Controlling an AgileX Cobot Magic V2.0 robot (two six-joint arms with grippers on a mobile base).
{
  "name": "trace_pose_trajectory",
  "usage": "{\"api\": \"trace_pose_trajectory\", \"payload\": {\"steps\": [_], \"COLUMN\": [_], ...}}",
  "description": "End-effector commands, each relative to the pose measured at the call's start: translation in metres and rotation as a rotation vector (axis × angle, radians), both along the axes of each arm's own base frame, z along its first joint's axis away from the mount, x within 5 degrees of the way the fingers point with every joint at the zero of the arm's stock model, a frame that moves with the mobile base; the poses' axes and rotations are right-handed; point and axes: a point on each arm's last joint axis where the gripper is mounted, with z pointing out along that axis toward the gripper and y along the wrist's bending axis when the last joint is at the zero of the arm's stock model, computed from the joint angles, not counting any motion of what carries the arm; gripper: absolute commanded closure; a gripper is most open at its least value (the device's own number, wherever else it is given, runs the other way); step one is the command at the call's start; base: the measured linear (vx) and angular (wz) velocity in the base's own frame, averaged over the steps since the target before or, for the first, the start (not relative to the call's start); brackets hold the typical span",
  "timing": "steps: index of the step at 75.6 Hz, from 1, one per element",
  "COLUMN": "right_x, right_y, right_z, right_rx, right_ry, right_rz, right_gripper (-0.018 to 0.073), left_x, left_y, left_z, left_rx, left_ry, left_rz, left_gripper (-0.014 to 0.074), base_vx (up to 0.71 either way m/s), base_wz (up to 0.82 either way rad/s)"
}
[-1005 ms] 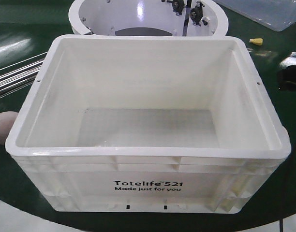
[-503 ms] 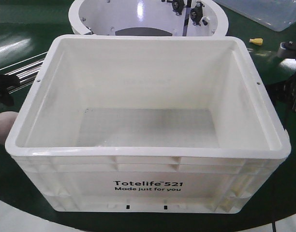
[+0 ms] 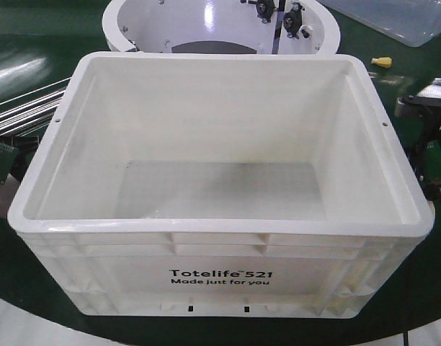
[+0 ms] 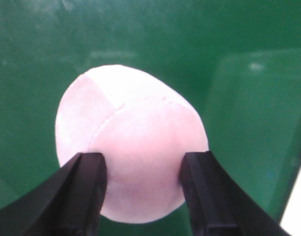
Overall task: Place moving items into box and shelve
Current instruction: 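Grasp the pink ball with the left gripper and yellow ball with right, then lift both balls up and over the tote rim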
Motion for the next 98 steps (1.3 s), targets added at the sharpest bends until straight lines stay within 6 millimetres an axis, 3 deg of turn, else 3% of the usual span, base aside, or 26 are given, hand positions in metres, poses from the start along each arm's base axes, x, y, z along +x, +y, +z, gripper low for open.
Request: {"api": "trace_pose_trajectory", "payload": {"steps": [1, 21, 33, 45, 46, 51, 62, 70, 84, 98], "right_x": [0.005, 0.013, 0.015, 0.015, 0.015, 0.014, 0.012, 0.007, -0.012, -0.037], "right_y": [-0.003, -0.003, -0.003, -0.003, -0.003, -0.003, -0.004, -0.006, -0.009, -0.007], "right_z": [0.009, -0.026, -0.029, -0.028, -0.028, -0.025, -0.005, 0.021, 0.073, 0.125], "right_rx": [-0.016, -0.008, -0.008, -0.009, -0.008, -0.009, -0.027, -0.061, -0.115, -0.128], "right_ry": [-0.035, 0.073, 0.074, 0.072, 0.079, 0.070, -0.017, -0.125, -0.321, -0.561], "right_rz": [0.006, 0.006, 0.005, 0.008, 0.009, 0.009, 0.014, 0.010, -0.005, -0.013], "right_gripper": [0.0015, 0.0067, 0.0232, 0.0467, 0.0571, 0.0571, 0.0568, 0.0566, 0.0565, 0.0565], "left_x": [0.005, 0.011, 0.012, 0.013, 0.013, 0.012, 0.010, 0.011, 0.010, -0.004], "left_y": [-0.001, -0.003, -0.002, -0.002, 0.000, 0.002, 0.006, 0.008, 0.008, 0.005], "left_z": [0.012, -0.011, -0.016, -0.016, -0.016, -0.014, -0.005, 0.014, 0.070, 0.130], "left_rx": [-0.023, -0.051, -0.038, -0.034, -0.010, 0.009, 0.056, 0.079, 0.094, 0.085], "left_ry": [-0.057, 0.026, 0.044, 0.038, 0.039, 0.044, 0.021, -0.048, -0.224, -0.394], "left_rz": [0.018, -0.005, -0.017, -0.017, -0.029, -0.038, -0.029, 0.000, 0.021, 0.032], "left_gripper": [0.0118, 0.0133, 0.0214, 0.0402, 0.0599, 0.0605, 0.0602, 0.0602, 0.0602, 0.0602], "base_vx": [0.00, 0.00, 0.00, 0.00, 0.00, 0.00, 0.00, 0.00, 0.00, 0.00], "base_wz": [0.00, 0.00, 0.00, 0.00, 0.00, 0.00, 0.00, 0.00, 0.00, 0.00]}}
